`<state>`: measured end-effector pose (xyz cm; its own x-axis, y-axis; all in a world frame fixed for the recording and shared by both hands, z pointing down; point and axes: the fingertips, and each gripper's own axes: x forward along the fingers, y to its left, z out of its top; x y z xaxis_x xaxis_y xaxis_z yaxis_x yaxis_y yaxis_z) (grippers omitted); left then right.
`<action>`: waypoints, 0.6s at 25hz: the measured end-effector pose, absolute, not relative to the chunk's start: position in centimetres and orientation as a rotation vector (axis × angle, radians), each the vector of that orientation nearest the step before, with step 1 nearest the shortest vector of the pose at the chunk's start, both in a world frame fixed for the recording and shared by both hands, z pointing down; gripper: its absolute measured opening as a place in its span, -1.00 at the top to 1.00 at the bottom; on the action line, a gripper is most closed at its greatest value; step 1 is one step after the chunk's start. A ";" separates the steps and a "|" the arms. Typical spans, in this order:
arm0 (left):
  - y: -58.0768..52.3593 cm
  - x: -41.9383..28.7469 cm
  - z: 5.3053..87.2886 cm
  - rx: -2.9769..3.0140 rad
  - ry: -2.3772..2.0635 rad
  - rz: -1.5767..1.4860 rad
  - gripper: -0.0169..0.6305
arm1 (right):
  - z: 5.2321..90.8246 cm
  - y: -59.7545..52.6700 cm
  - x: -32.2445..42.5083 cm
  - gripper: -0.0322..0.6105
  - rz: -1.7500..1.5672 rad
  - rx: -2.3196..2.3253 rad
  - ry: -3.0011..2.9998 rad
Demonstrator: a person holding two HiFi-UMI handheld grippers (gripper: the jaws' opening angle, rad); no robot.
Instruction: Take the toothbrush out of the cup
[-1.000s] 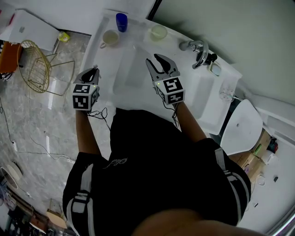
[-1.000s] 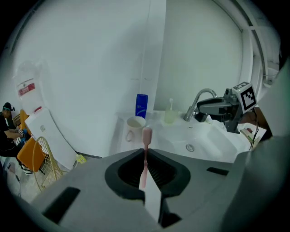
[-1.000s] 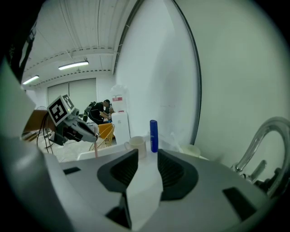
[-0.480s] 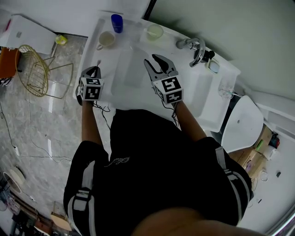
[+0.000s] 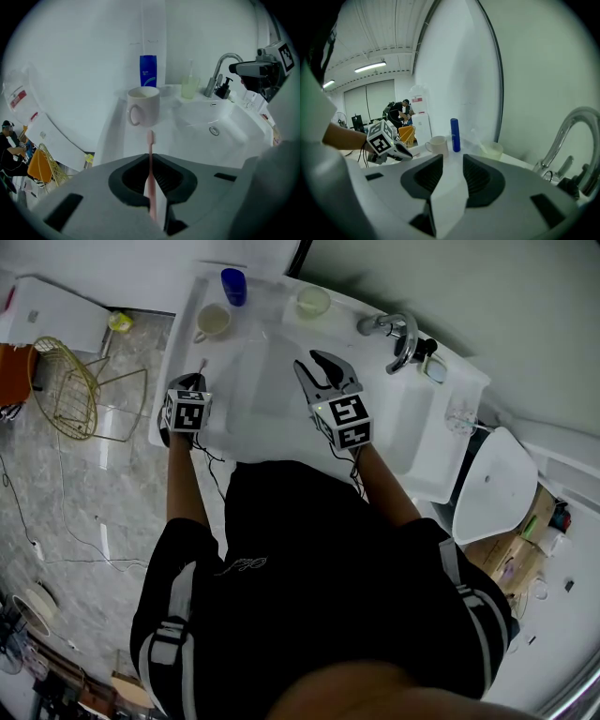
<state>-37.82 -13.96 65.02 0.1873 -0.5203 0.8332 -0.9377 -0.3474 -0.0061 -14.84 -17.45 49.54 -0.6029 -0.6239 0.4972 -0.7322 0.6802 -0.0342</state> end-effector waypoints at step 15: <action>-16.1 -39.6 65.9 1.941 -1.363 0.933 0.50 | 50.3 -17.6 -14.6 0.47 0.348 1.072 -2.414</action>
